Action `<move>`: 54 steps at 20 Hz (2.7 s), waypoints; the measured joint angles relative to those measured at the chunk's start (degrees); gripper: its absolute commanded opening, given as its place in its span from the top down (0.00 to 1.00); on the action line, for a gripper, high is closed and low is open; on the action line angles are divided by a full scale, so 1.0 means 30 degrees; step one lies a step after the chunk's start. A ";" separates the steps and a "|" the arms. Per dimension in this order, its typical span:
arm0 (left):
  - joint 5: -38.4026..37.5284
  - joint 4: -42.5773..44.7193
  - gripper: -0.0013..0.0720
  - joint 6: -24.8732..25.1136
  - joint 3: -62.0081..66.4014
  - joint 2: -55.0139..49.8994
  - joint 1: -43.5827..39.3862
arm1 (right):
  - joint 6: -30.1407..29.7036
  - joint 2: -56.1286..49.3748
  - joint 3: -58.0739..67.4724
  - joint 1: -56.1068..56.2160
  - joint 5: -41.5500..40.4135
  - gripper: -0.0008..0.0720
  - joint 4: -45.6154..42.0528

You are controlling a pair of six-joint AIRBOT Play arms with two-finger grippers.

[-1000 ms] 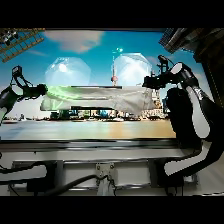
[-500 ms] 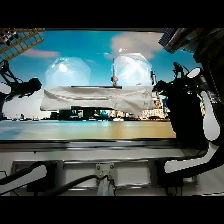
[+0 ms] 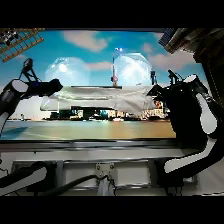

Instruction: Fold the clothes and pants, and hang the long-sleeved shirts on hangers.

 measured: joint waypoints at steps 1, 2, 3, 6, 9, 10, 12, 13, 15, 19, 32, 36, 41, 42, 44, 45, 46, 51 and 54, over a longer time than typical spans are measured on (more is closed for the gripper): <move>-0.0044 -0.0080 0.58 0.0000 0.0000 0.0007 -0.0364 | -0.0022 -0.0117 -0.0044 0.0051 0.0000 0.11 0.0342; -0.0066 -0.0131 0.58 0.0000 0.0000 0.0007 -0.0641 | -0.0080 -0.0211 -0.0087 0.0168 0.0000 0.11 0.0561; -0.0073 -0.0240 0.58 0.0000 0.0000 0.0007 -0.0889 | -0.0189 -0.0284 -0.0175 0.0328 0.0044 0.12 0.0721; -0.0066 -0.0678 0.74 0.0073 0.0000 0.0007 -0.1341 | -0.0510 -0.0423 -0.0379 0.1093 -0.0270 0.27 0.1107; -0.0095 -0.1129 0.83 0.0801 0.0000 0.0007 -0.1843 | -0.0699 -0.0495 -0.0495 0.1909 -0.0925 0.61 0.1224; -0.0102 -0.1209 0.83 0.1020 0.0000 0.0007 -0.2040 | -0.0714 -0.0510 -0.0525 0.2084 -0.1078 0.77 0.1209; -0.0124 -0.1319 0.86 0.1355 0.0000 0.0007 -0.2528 | -0.0831 -0.0539 -0.0554 0.2324 -0.1275 0.95 0.1129; -0.0124 -0.1333 0.89 0.1457 0.0000 0.0007 -0.2754 | -0.0831 -0.0532 -0.0554 0.2375 -0.1304 0.95 0.1144; -0.0197 -0.1392 0.98 0.1574 0.0051 -0.0015 -0.3279 | -0.0831 -0.0481 -0.0554 0.2397 -0.1166 0.95 0.1224; -0.1610 -0.1399 0.98 0.1603 0.1413 -0.1093 -0.4452 | -0.0831 -0.0073 -0.0539 0.2339 -0.0029 0.95 0.1348; -0.7278 -0.2259 0.98 0.0342 0.6295 -0.8313 -0.7082 | -0.0313 0.1610 0.0459 0.2229 0.1610 0.95 -0.0408; -0.6448 -0.2404 0.98 0.0291 0.6382 -0.8794 -0.7701 | 0.0474 0.1727 0.1384 0.2229 0.1923 0.95 -0.0925; -0.5595 -0.2827 0.98 0.0131 0.6404 -0.9362 -0.8000 | 0.1195 0.1807 0.1770 0.2229 0.2084 0.95 -0.1035; -0.5515 -0.2987 0.98 0.0102 0.6404 -0.9537 -0.8021 | 0.1202 0.1894 0.1785 0.2229 0.2142 0.95 -0.1042; -0.5370 -0.3373 0.98 0.0051 0.6404 -0.9952 -0.8087 | 0.1384 0.2215 0.1843 0.2229 0.2157 0.95 -0.1115; -0.5282 -0.3519 0.98 0.0051 0.6404 -1.0134 -0.8153 | 0.1413 0.2375 0.1909 0.2229 0.2237 0.95 -0.1188; -0.5246 -0.3672 0.98 0.0029 0.6404 -1.0302 -0.8240 | 0.1596 0.2550 0.2025 0.2229 0.2324 0.95 -0.1275; -0.4947 -0.4211 0.98 -0.0007 0.6426 -1.0615 -0.8648 | 0.2550 0.3286 0.2871 0.2229 0.2863 0.95 -0.1464; -0.4801 -0.4459 0.98 -0.0007 0.6426 -1.0673 -0.8743 | 0.3169 0.3650 0.3585 0.2237 0.3308 0.95 -0.1406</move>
